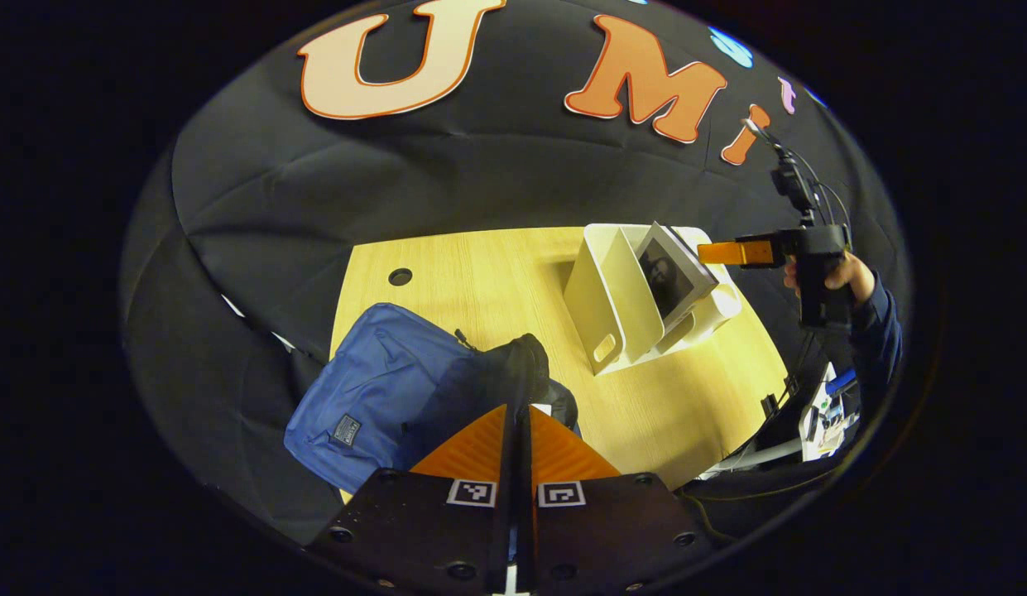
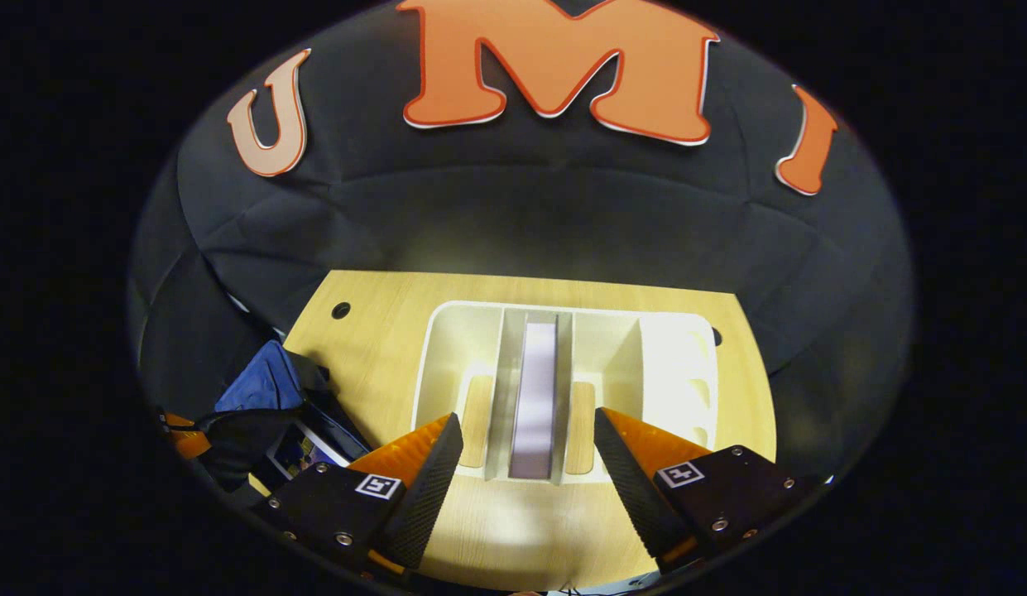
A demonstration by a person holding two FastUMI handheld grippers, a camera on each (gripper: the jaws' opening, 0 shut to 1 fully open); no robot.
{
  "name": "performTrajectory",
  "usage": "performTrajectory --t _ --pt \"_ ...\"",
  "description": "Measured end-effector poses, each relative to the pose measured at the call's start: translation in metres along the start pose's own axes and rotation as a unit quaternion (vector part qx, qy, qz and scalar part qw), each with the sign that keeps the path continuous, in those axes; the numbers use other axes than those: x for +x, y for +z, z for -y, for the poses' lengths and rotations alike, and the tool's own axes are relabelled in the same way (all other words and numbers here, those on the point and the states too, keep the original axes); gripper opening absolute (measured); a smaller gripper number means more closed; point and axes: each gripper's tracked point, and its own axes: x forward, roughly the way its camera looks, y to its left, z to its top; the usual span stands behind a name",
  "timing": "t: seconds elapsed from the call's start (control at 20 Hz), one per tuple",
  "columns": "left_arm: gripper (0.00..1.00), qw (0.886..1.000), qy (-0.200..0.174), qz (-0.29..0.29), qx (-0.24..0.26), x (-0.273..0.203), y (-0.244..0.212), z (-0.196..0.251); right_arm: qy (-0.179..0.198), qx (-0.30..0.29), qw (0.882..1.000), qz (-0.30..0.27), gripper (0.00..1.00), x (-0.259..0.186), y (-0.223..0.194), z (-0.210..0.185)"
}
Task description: Open the schoolbag, grab two books from the bookshelf and put them into the schoolbag.
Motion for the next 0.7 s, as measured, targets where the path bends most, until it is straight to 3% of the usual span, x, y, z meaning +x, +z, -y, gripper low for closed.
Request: performTrajectory --t 0.1,0.25,0.45,0.7 --pt "0.08 1.0 0.006 0.002 -0.001 -0.003 0.003 -0.007 -0.002 -0.001 1.0 -0.029 0.97 0.018 0.0 0.006" --pt "0.04 1.0 0.004 0.007 -0.008 -0.005 0.004 -0.008 -0.021 -0.023 0.998 -0.06 0.97 0.045 -0.003 0.013" --pt "0.04 1.0 0.003 0.008 -0.016 -0.004 0.003 -0.008 -0.009 -0.025 0.994 -0.107 0.95 0.067 -0.006 0.005" --pt "0.04 0.999 -0.004 0.011 -0.035 -0.004 -0.001 -0.006 -0.011 -0.043 0.987 -0.154 0.73 0.083 -0.015 0.004"
